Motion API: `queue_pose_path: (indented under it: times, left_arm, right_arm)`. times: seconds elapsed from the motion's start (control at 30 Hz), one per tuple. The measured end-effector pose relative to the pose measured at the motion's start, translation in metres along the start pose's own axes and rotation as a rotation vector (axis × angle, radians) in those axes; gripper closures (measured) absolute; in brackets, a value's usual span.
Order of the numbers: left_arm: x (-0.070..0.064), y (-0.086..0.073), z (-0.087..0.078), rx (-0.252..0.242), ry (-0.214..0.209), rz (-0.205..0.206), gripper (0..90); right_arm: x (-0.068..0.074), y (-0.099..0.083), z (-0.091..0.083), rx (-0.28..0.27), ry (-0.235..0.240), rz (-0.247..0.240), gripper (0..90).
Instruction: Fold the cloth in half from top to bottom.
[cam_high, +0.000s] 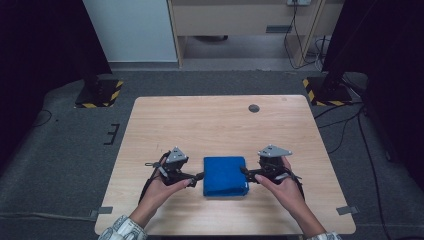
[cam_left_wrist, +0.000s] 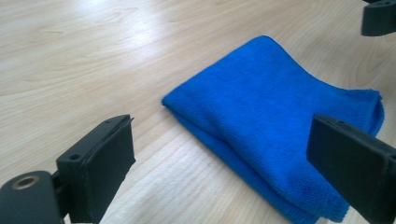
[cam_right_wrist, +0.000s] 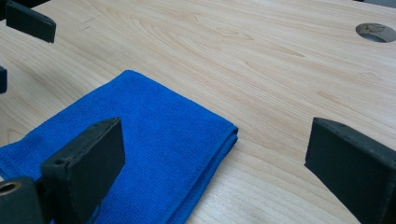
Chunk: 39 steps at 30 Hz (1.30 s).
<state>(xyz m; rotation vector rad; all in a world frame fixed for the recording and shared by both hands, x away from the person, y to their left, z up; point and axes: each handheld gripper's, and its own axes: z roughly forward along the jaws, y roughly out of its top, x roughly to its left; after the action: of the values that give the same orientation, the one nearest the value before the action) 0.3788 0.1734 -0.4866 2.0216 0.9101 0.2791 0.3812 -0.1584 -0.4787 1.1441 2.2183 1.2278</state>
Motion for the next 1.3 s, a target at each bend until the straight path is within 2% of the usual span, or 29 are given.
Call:
queue_pose_path:
  times: [0.37,0.6,0.87,1.13,1.3]
  left_arm:
    - [0.024,0.004,-0.016,-0.002,0.053,-0.013,6.9]
    - [0.044,0.003,-0.027,0.007,0.099,-0.021,6.9]
    - [0.065,-0.002,-0.035,0.02,0.14,-0.038,6.9]
    - [0.082,-0.009,-0.039,0.037,0.174,-0.065,6.9]
    - [0.089,-0.014,-0.041,0.054,0.19,-0.076,6.9]
  right_arm:
    - [-0.018,0.004,-0.011,-0.017,0.003,0.012,5.2]
    - [-0.042,0.002,-0.023,-0.021,-0.053,0.041,5.2]
    - [-0.065,-0.002,-0.036,-0.033,-0.089,0.059,6.2]
    - [-0.087,-0.014,-0.042,-0.002,-0.13,0.061,6.5]
    - [-0.098,-0.022,-0.043,0.009,-0.143,0.085,6.8]
